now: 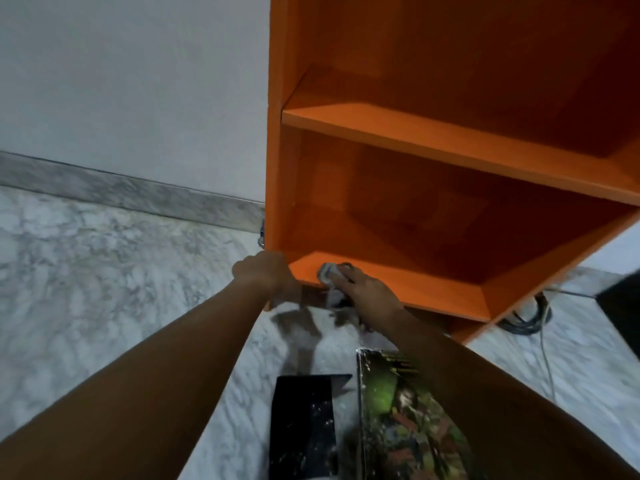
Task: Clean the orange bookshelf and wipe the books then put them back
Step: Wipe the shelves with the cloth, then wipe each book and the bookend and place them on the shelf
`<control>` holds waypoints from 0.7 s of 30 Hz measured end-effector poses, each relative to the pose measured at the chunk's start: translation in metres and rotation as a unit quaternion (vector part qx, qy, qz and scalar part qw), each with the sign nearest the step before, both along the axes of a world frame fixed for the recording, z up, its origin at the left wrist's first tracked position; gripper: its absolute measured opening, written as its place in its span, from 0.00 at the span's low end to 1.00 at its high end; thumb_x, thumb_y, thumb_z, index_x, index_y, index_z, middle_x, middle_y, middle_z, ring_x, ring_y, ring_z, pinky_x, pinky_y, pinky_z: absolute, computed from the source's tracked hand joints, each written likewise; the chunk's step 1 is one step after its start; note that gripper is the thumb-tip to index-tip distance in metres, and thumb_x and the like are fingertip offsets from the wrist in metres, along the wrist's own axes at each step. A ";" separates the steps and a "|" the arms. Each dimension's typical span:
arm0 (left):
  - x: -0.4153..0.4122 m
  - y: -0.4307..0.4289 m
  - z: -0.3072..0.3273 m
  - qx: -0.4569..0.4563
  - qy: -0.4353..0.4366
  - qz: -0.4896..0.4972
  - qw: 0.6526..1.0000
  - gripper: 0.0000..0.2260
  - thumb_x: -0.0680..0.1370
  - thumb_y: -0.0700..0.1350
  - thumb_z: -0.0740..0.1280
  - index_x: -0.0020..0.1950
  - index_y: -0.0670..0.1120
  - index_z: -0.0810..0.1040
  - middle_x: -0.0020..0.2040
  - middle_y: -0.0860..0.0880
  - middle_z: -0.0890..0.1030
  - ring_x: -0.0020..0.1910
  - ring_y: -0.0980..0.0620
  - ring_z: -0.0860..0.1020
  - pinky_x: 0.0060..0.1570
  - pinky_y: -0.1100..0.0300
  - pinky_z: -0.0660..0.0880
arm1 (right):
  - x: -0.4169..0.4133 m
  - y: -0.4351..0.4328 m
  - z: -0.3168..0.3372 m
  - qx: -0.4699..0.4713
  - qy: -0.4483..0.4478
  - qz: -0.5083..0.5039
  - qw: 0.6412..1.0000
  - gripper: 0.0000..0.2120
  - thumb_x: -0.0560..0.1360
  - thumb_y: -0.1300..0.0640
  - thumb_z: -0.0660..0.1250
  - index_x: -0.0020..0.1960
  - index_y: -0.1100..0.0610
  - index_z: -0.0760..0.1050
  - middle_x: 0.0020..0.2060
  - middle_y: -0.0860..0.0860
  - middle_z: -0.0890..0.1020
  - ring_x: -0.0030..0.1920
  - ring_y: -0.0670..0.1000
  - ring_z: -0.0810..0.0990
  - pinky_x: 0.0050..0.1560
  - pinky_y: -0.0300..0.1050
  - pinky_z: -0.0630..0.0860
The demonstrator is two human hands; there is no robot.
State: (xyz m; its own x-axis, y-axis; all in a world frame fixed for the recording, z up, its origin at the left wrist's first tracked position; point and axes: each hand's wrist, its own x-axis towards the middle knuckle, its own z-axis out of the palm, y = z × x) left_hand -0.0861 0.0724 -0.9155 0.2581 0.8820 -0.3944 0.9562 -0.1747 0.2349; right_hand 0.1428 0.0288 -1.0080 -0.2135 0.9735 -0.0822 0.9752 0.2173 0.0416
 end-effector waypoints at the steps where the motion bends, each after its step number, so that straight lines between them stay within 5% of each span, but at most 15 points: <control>1: 0.004 -0.008 0.012 -0.031 0.001 -0.035 0.999 0.21 0.64 0.62 0.71 0.49 0.51 0.77 0.46 0.49 0.81 0.47 0.46 0.80 0.50 0.54 0.75 | 0.014 -0.018 0.010 -0.004 -0.007 -0.057 0.998 0.30 0.76 0.61 0.69 0.77 0.51 0.67 0.73 0.57 0.71 0.66 0.61 0.77 0.55 0.53 0.77; 5: 0.030 -0.050 0.057 -0.062 0.018 -0.120 0.991 0.15 0.73 0.54 0.71 0.35 0.47 0.72 0.41 0.45 0.79 0.45 0.45 0.78 0.54 0.53 0.79 | 0.053 -0.095 0.054 0.022 0.044 -0.218 0.975 0.17 0.77 0.67 0.64 0.63 0.54 0.79 0.51 0.57 0.81 0.48 0.58 0.80 0.46 0.49 0.73; 10: 0.068 -0.134 0.069 0.024 -0.056 -0.120 0.991 0.19 0.77 0.57 0.68 0.52 0.41 0.77 0.44 0.45 0.76 0.46 0.41 0.79 0.41 0.50 0.73 | 0.057 -0.175 0.096 0.100 0.194 -0.265 0.939 0.06 0.76 0.66 0.62 0.47 0.60 0.77 0.36 0.58 0.77 0.34 0.57 0.71 0.34 0.48 0.64; 13: 0.070 -0.201 0.028 -0.052 -0.169 -0.042 0.983 0.14 0.73 0.52 0.69 0.45 0.41 0.79 0.38 0.42 0.77 0.40 0.42 0.79 0.37 0.55 0.71 | 0.053 -0.219 0.096 0.134 0.285 -0.297 0.902 0.06 0.78 0.64 0.62 0.46 0.65 0.76 0.34 0.58 0.76 0.33 0.57 0.69 0.33 0.49 0.61; 21: 0.037 -0.282 -0.079 -0.241 -0.155 0.104 0.952 0.11 0.76 0.46 0.71 0.36 0.43 0.78 0.43 0.43 0.80 0.39 0.47 0.78 0.40 0.55 0.76 | 0.036 -0.296 0.063 0.136 0.349 -0.371 0.850 0.10 0.80 0.58 0.64 0.58 0.59 0.79 0.47 0.57 0.84 0.46 0.59 0.81 0.40 0.47 0.70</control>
State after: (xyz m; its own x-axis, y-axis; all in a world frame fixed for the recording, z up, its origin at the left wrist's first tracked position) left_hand -0.0494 -0.2096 -0.9944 0.2677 0.6621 -0.6999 0.8297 0.2108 0.5168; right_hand 0.1792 -0.2677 -0.9449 0.5626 0.8244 0.0616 0.6470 -0.3927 -0.6536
